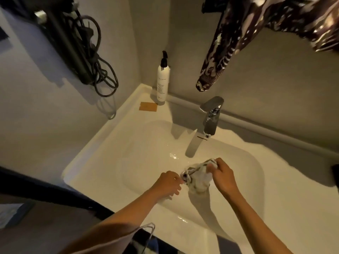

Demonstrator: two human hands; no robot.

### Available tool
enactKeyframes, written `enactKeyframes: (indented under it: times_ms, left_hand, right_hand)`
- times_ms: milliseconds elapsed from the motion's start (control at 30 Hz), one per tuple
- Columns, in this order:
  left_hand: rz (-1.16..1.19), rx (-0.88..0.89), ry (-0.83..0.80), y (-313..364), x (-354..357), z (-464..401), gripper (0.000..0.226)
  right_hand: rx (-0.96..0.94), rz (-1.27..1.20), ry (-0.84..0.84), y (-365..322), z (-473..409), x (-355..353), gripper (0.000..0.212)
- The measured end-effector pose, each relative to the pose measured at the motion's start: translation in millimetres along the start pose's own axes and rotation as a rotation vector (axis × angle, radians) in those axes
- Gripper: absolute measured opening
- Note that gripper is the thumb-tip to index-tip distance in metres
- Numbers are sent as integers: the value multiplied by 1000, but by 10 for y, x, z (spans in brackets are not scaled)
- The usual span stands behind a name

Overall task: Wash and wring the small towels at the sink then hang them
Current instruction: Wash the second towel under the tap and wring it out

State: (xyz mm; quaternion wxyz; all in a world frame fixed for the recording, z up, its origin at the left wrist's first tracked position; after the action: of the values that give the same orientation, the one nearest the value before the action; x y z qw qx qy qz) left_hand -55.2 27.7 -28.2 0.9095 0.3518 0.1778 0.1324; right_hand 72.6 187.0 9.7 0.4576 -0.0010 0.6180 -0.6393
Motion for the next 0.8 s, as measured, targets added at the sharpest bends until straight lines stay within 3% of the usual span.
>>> enactKeyframes:
  times_ms: [133, 233, 367, 567, 667, 800]
  left_hand:
    - [280, -112, -51, 293, 138, 239, 31]
    - [658, -196, -87, 426, 238, 378, 46]
    - [871, -266, -77, 397, 406, 373, 83]
    - [1321, -230, -80, 559, 491, 362, 86]
    - [1338, -80, -148, 839, 375, 415, 82]
    - [1120, 82, -286, 1178, 115, 487, 78]
  right_hand:
    - [-189, -109, -48, -616, 212, -530, 14]
    - [-280, -270, -98, -1030, 358, -807, 15]
    - [-343, -456, -216, -1493, 442, -1075, 17]
    - [-367, -654, -337, -1862, 476, -1273, 27]
    - [-296, -610, -243, -1835, 372, -1259, 29]
    - [-377, -283, 16, -1591, 243, -1138, 16]
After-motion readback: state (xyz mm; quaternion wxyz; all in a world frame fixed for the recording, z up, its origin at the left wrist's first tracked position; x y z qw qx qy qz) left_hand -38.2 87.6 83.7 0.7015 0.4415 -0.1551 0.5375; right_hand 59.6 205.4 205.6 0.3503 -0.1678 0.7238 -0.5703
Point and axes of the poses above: each hand's wrist, its own z-axis away from the middle knuckle, its own x-axis out of the palm, y = z × x, the point moved 3 cm from there along -z, towards the middle knuckle
